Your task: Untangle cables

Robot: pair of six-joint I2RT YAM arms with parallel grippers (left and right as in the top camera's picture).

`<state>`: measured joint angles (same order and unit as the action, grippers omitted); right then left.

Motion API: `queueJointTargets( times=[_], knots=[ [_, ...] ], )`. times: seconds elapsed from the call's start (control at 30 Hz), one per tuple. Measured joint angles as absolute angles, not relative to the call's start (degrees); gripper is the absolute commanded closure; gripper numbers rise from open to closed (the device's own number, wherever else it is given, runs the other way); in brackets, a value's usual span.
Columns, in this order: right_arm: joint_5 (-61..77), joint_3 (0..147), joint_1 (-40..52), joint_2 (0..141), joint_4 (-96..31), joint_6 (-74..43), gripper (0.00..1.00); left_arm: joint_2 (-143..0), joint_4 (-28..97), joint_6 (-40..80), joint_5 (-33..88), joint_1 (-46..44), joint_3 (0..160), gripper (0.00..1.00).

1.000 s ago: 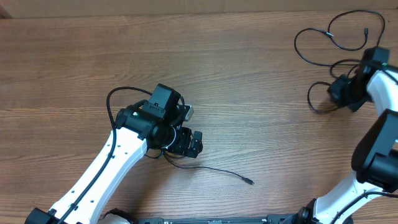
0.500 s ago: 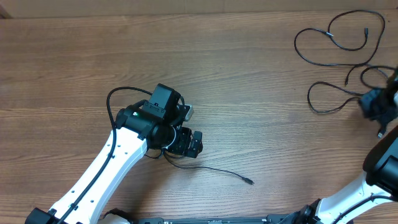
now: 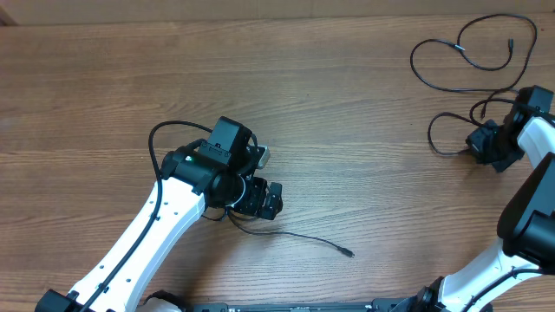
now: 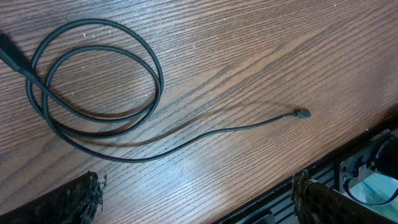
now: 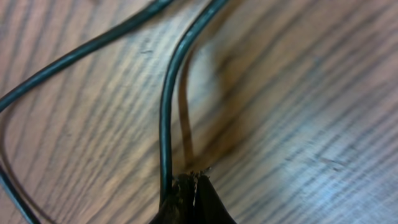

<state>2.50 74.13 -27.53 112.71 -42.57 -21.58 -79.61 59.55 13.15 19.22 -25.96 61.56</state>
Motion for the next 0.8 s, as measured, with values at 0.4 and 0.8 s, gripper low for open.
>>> queueJointTargets(
  times=[0.4,0.8],
  knots=[
    [0.3,74.13,-28.77,112.71,-43.48,-15.49,0.96,-79.61,59.55,13.15,19.25,-25.96,61.56,0.0],
    [-7.77,74.13,-39.81,112.71,-45.98,-19.66,0.96,-79.61,59.55,13.17,19.22,-25.96,61.56,0.01]
  ],
)
